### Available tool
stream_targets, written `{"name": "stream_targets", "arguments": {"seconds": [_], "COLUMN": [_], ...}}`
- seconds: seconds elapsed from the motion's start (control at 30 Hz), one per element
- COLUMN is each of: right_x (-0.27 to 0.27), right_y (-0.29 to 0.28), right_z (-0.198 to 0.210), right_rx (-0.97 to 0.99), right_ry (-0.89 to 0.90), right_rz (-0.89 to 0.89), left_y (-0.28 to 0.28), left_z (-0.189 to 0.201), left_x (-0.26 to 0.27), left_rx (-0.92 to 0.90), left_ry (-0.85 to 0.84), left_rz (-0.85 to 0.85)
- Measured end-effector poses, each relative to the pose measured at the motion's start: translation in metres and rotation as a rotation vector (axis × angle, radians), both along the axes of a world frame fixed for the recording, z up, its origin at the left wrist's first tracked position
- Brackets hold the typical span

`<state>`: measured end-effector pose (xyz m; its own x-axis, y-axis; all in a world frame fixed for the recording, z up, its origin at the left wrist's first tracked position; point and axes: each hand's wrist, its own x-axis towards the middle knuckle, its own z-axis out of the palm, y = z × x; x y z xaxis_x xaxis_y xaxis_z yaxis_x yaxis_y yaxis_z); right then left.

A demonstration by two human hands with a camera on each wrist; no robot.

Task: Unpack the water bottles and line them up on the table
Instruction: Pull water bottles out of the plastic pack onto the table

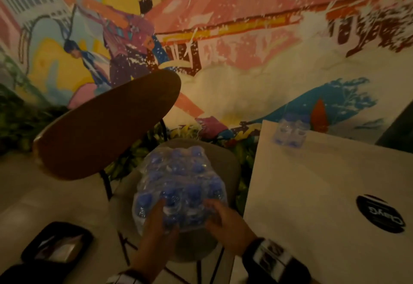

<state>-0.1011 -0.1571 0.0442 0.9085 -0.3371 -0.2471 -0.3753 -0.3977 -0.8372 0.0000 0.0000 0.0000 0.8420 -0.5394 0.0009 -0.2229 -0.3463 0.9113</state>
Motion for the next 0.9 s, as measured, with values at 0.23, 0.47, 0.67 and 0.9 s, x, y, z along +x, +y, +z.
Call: {"name": "stream_targets", "arguments": {"seconds": [0.23, 0.47, 0.67, 0.9], "right_x": [0.061, 0.026, -0.041, -0.126], "right_y": [-0.002, 0.004, -0.027, -0.087], "right_z": [-0.015, -0.018, 0.005, 0.013], "right_rx": [-0.152, -0.219, -0.255, -0.351], "right_ry": [-0.200, -0.240, -0.195, -0.119], "right_rz": [-0.113, -0.072, -0.273, -0.533], "left_y": [-0.029, -0.022, -0.057, -0.151], "left_z": [0.012, -0.001, 0.027, 0.046], "left_x": [0.026, 0.028, -0.002, -0.062], "left_rx": [0.051, 0.280, 0.240, 0.189], "left_ry": [-0.106, -0.325, -0.429, -0.272], "left_rz": [0.094, -0.063, -0.280, -0.619]}}
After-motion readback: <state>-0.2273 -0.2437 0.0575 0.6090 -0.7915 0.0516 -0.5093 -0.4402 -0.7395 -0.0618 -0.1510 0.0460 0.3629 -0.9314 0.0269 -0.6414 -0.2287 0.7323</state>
